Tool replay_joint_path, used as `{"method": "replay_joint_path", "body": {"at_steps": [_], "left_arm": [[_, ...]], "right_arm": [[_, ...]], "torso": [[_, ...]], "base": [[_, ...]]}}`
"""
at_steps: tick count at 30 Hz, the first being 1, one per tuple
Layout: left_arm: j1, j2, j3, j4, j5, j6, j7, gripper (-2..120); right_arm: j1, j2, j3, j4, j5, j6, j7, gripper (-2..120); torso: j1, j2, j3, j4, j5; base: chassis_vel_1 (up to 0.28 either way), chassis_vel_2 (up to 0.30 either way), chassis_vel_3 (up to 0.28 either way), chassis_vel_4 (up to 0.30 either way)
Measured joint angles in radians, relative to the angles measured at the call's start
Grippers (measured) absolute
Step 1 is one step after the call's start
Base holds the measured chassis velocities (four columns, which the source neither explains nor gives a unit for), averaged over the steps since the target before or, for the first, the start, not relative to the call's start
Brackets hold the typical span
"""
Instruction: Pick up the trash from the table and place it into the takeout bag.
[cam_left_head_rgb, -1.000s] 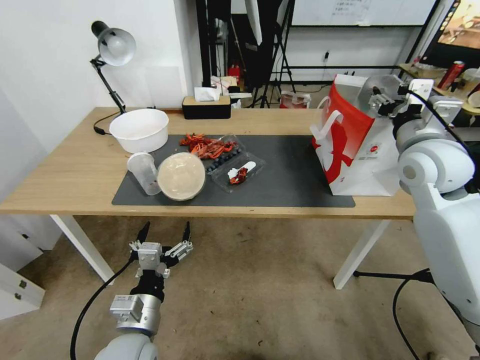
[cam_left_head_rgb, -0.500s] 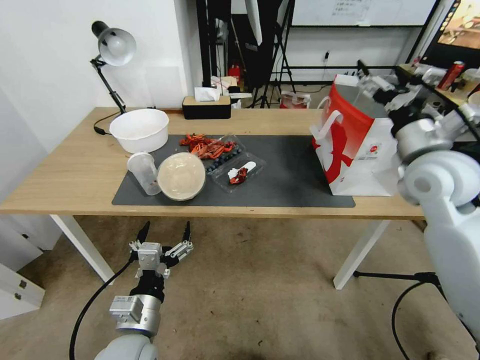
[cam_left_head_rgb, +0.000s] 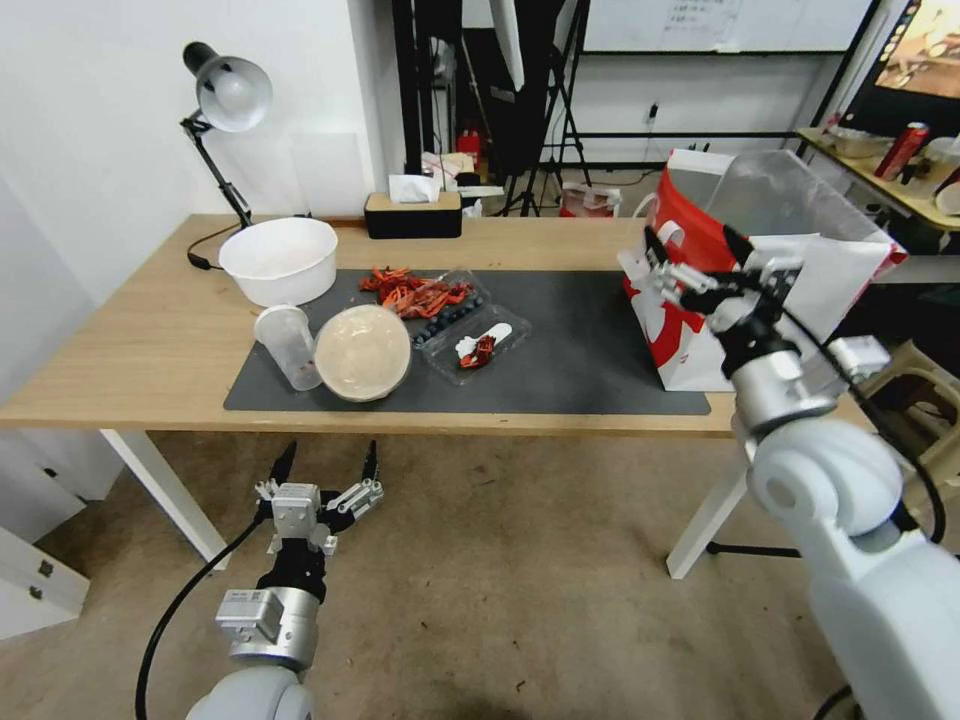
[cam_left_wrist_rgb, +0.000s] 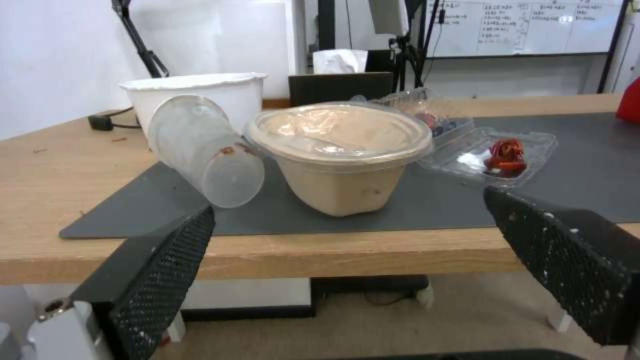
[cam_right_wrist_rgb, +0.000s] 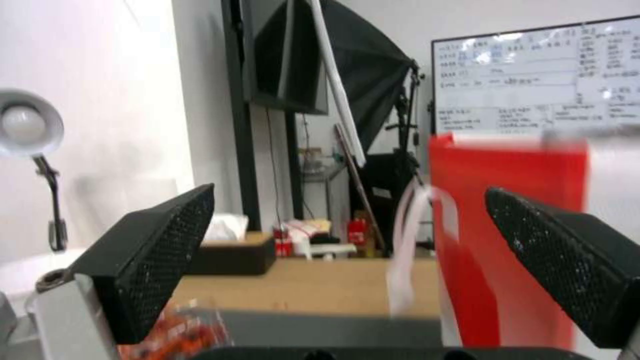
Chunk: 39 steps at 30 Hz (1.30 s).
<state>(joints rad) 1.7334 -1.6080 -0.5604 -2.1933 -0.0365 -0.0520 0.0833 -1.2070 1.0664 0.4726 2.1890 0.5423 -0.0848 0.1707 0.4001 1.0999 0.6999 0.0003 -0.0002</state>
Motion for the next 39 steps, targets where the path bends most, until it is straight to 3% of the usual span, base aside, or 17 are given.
{"method": "replay_joint_path", "body": {"at_steps": [6,10,13,20,29,32,39], "left_arm": [[-0.003,0.000,0.000,0.006,-0.001,0.000,0.000,100],[-0.003,0.000,0.000,0.006,-0.002,0.000,-0.001,100],[-0.003,0.000,0.000,0.006,-0.002,-0.002,-0.001,100],[-0.002,0.000,0.002,0.006,-0.002,-0.004,-0.001,100],[-0.019,0.003,0.002,0.011,-0.027,-0.017,-0.001,100],[-0.038,0.017,0.012,0.015,-0.082,-0.021,-0.009,100],[-0.114,0.081,0.061,0.009,-0.366,0.097,-0.073,100]], "right_arm": [[-0.205,0.056,-0.007,-0.018,-0.165,0.157,-0.007,100],[-0.264,0.072,-0.017,-0.030,-0.195,0.199,0.000,100],[-0.379,0.107,-0.041,-0.080,-0.248,0.285,0.024,100],[-0.426,0.136,-0.062,-0.143,-0.274,0.337,0.041,100],[-0.410,0.142,-0.065,-0.153,-0.276,0.337,0.044,100],[-0.400,0.141,-0.069,-0.151,-0.275,0.331,0.044,100],[-0.401,0.147,-0.072,-0.149,-0.281,0.329,0.043,100]], "torso": [[0.000,0.000,0.000,-0.0001,0.0002],[0.000,0.000,0.000,-0.0003,0.0000],[0.000,0.000,0.000,-0.0005,0.0001],[0.000,0.000,0.000,-0.0003,0.0001],[0.000,0.000,0.000,-0.0003,0.0001],[0.000,0.000,0.000,0.0000,0.0001],[0.000,0.000,0.000,-0.0003,0.0002]], "base": [[0.000,0.000,0.000,0.000],[0.000,0.000,0.000,0.000],[0.000,0.000,0.000,0.000],[0.000,0.000,0.000,0.000],[0.000,0.000,0.000,0.000],[0.000,0.000,0.000,0.000],[0.000,0.000,0.000,0.000]]}}
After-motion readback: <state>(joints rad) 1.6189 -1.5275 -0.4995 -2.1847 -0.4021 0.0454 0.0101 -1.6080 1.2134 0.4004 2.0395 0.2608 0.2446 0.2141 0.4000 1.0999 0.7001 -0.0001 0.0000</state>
